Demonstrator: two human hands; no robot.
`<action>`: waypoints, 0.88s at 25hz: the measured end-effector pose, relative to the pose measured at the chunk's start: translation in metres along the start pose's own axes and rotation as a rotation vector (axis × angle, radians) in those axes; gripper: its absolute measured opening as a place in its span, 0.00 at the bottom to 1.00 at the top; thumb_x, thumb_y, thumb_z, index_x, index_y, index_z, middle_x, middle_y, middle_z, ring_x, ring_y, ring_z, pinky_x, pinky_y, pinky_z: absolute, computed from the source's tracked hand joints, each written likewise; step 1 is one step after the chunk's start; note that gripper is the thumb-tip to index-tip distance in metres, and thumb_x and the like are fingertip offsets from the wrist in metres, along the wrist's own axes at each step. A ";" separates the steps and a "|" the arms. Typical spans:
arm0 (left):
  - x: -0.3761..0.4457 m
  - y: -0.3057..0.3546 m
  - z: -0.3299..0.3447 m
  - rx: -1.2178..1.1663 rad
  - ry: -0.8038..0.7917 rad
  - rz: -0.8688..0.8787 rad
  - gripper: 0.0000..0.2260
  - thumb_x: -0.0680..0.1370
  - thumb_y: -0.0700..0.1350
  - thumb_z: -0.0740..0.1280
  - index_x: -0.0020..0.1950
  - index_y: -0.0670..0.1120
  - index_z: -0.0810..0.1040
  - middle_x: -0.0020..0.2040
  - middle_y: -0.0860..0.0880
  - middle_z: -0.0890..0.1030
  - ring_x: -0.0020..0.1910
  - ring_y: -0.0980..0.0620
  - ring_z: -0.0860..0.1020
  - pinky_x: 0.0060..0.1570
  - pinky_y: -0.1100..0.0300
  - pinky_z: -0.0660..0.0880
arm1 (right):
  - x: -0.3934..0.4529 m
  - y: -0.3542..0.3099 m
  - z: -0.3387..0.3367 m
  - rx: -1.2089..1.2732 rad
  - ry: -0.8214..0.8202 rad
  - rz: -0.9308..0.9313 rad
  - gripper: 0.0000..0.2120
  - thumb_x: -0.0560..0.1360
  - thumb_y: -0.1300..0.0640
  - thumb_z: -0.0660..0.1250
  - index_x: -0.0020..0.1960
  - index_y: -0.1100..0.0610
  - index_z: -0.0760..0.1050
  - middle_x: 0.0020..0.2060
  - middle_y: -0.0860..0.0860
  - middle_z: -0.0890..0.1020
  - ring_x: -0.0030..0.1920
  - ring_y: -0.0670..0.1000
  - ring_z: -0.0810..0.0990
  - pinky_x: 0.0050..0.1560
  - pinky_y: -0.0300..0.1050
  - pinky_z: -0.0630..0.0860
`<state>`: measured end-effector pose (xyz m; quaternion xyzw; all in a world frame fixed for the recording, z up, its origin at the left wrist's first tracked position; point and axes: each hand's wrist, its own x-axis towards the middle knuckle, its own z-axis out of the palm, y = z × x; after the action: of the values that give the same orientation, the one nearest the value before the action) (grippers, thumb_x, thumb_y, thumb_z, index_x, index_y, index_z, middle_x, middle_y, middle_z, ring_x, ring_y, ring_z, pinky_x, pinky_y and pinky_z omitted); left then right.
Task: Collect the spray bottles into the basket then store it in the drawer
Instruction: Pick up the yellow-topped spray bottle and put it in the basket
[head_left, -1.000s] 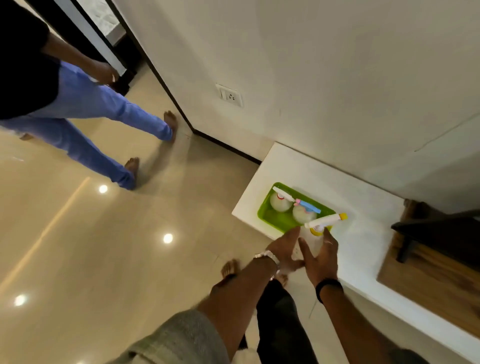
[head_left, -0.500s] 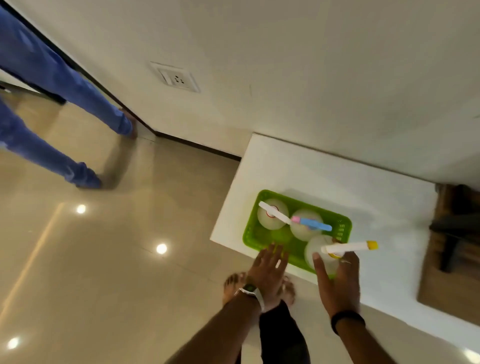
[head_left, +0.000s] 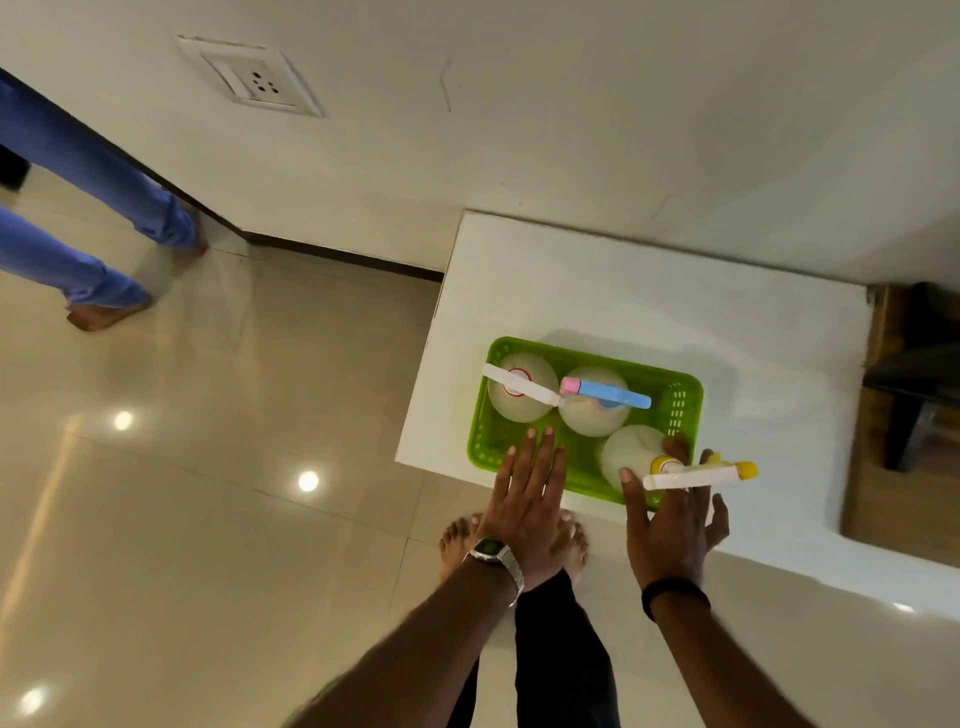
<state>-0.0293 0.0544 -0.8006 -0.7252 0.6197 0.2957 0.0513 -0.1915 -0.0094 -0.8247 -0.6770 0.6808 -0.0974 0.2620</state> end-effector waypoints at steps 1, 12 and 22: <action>-0.004 -0.001 0.000 -0.030 0.052 0.004 0.41 0.78 0.57 0.60 0.82 0.43 0.43 0.83 0.44 0.38 0.82 0.42 0.37 0.80 0.42 0.45 | -0.003 -0.001 -0.002 0.038 -0.003 0.013 0.24 0.77 0.39 0.62 0.68 0.50 0.67 0.79 0.53 0.64 0.80 0.52 0.52 0.75 0.65 0.53; -0.015 -0.162 0.017 -1.129 0.271 -0.845 0.21 0.84 0.48 0.60 0.76 0.43 0.67 0.76 0.45 0.69 0.76 0.44 0.66 0.75 0.51 0.64 | -0.086 0.018 -0.004 0.235 0.134 0.302 0.37 0.76 0.41 0.65 0.81 0.44 0.54 0.80 0.48 0.60 0.81 0.41 0.50 0.77 0.62 0.58; 0.000 -0.088 0.079 -0.932 0.046 -1.035 0.22 0.86 0.36 0.43 0.81 0.35 0.48 0.80 0.37 0.57 0.78 0.43 0.61 0.75 0.48 0.58 | -0.139 0.011 0.038 0.116 -0.066 0.367 0.33 0.79 0.43 0.61 0.81 0.49 0.54 0.81 0.49 0.58 0.81 0.47 0.52 0.74 0.57 0.56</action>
<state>0.0238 0.1088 -0.8907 -0.8798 0.0038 0.4529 -0.1441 -0.1896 0.1353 -0.8310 -0.5280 0.7772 -0.0647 0.3361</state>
